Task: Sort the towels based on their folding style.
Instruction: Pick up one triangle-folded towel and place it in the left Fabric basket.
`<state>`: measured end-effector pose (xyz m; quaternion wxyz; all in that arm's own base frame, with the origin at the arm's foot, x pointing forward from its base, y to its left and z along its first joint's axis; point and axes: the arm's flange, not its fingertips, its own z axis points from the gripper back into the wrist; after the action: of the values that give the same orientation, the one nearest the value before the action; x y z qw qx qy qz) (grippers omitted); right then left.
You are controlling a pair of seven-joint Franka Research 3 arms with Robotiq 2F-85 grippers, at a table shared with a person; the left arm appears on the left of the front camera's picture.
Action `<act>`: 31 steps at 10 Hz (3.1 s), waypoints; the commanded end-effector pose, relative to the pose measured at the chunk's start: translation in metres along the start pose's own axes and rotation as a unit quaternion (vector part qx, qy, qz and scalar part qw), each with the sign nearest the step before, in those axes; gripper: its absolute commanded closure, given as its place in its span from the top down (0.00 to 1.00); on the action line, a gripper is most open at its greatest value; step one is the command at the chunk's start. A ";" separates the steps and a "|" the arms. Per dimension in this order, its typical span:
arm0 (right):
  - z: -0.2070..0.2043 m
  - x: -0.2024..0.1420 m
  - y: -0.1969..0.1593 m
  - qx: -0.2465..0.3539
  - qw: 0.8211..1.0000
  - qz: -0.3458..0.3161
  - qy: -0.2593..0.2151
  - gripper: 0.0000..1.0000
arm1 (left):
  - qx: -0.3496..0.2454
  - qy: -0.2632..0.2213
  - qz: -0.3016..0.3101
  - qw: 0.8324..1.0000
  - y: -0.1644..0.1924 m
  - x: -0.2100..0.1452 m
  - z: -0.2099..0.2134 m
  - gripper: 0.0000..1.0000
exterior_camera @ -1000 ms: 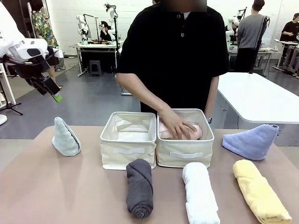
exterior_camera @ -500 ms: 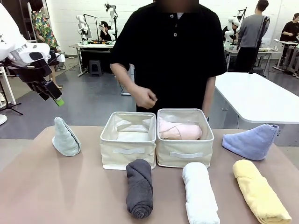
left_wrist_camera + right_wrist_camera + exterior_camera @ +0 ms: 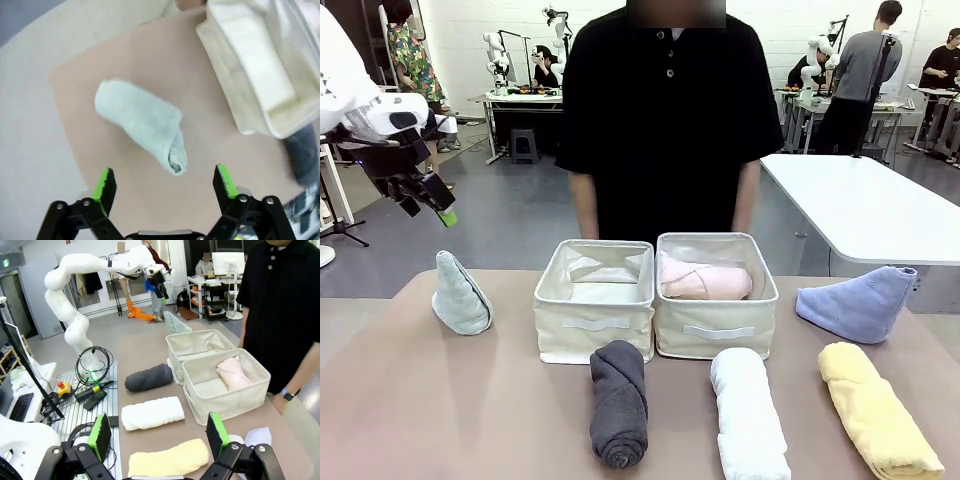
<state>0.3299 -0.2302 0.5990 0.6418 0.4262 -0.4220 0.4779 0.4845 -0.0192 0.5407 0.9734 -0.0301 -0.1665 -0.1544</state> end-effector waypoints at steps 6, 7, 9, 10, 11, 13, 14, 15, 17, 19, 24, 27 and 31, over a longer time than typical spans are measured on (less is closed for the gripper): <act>0.002 0.000 0.001 0.004 1.000 0.004 -0.003 1.00 | 0.077 0.061 0.243 0.965 -0.040 -0.013 -0.037 1.00; 0.002 0.000 0.001 0.004 1.000 0.004 -0.003 1.00 | 0.080 0.063 0.251 0.963 -0.037 -0.009 -0.049 1.00; 0.002 0.000 0.001 0.004 1.000 0.004 -0.003 1.00 | 0.084 0.074 0.261 0.959 -0.031 0.003 -0.073 1.00; 0.002 0.000 0.001 0.004 1.000 0.004 -0.003 1.00 | 0.079 0.083 0.267 0.957 -0.027 0.009 -0.084 1.00; 0.002 0.000 0.001 0.004 1.000 0.004 -0.003 1.00 | 0.083 0.085 0.276 0.954 -0.023 0.014 -0.095 1.00; 0.002 0.000 0.001 0.004 1.000 0.004 -0.003 1.00 | 0.077 0.086 0.278 0.953 -0.019 0.017 -0.103 1.00; 0.002 0.000 0.001 0.004 1.000 0.004 -0.003 1.00 | 0.078 0.076 0.271 0.956 -0.018 0.019 -0.104 0.45; 0.002 0.000 0.001 0.004 1.000 0.004 -0.003 1.00 | 0.080 0.076 0.266 0.958 -0.017 0.017 -0.104 0.44; 0.002 0.000 0.001 0.004 1.000 0.004 -0.003 1.00 | 0.082 0.077 0.264 0.958 -0.017 0.017 -0.104 0.00; 0.002 0.000 0.001 0.004 1.000 0.004 -0.003 1.00 | 0.087 0.081 0.261 0.958 -0.016 0.017 -0.105 0.19; 0.002 0.000 0.001 0.004 1.000 0.004 -0.003 1.00 | 0.092 0.089 0.264 0.956 -0.013 0.015 -0.101 0.00; 0.002 0.000 0.001 0.004 1.000 0.004 -0.003 1.00 | 0.082 0.109 0.233 0.963 0.011 -0.007 -0.014 0.00; 0.002 0.000 0.001 0.004 1.000 0.004 -0.003 1.00 | -0.056 0.127 -0.057 0.989 0.019 -0.082 0.110 0.00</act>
<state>0.3291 -0.2317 0.5987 0.6424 0.4268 -0.4217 0.4768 0.3901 0.0256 0.6107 0.9893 -0.0203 -0.0445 -0.1374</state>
